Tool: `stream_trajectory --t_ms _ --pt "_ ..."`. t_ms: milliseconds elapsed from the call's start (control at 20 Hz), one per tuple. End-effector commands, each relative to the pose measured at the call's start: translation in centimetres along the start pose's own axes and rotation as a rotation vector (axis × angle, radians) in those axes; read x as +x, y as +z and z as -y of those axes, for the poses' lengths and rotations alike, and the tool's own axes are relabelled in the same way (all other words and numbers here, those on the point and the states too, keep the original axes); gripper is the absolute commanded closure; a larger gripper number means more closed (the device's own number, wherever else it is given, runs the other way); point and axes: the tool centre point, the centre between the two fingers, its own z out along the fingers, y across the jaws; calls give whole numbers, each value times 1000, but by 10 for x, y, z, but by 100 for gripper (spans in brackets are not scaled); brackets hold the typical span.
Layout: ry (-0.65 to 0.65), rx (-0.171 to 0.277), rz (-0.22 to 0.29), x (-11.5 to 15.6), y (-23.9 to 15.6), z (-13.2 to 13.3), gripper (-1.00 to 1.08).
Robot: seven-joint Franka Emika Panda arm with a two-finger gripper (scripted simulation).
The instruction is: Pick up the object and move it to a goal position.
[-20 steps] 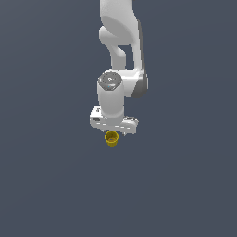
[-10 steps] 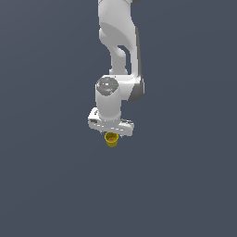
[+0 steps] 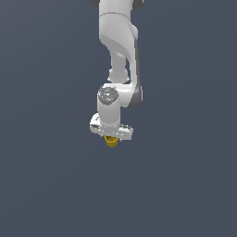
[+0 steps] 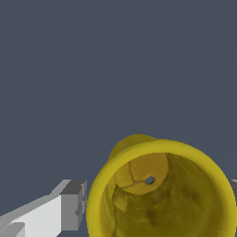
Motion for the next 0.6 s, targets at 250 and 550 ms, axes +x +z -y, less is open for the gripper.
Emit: stream_trajectory --t_ms 250,550 --pt "1 0 -1 1 10 0 108" --pt "1 0 -1 1 10 0 108"
